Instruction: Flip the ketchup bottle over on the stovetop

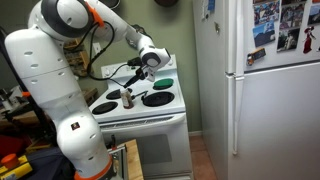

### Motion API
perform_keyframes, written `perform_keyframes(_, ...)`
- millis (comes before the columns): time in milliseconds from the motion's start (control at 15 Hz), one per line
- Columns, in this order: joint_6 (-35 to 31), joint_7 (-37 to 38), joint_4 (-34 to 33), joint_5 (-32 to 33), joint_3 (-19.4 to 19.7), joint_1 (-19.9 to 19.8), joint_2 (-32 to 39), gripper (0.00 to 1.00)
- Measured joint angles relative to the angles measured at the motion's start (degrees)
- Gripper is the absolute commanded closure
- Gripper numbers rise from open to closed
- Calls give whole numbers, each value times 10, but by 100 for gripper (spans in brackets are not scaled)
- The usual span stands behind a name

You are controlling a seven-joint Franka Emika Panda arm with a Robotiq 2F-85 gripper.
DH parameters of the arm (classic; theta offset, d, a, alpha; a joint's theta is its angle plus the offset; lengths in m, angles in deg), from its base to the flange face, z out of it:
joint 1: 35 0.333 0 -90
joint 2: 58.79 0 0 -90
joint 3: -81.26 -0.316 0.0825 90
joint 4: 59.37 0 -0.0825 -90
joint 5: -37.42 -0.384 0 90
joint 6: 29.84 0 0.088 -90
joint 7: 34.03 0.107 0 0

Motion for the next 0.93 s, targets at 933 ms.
perform_keyframes(933, -69, 9, -104, 250, -82, 10, -76, 0)
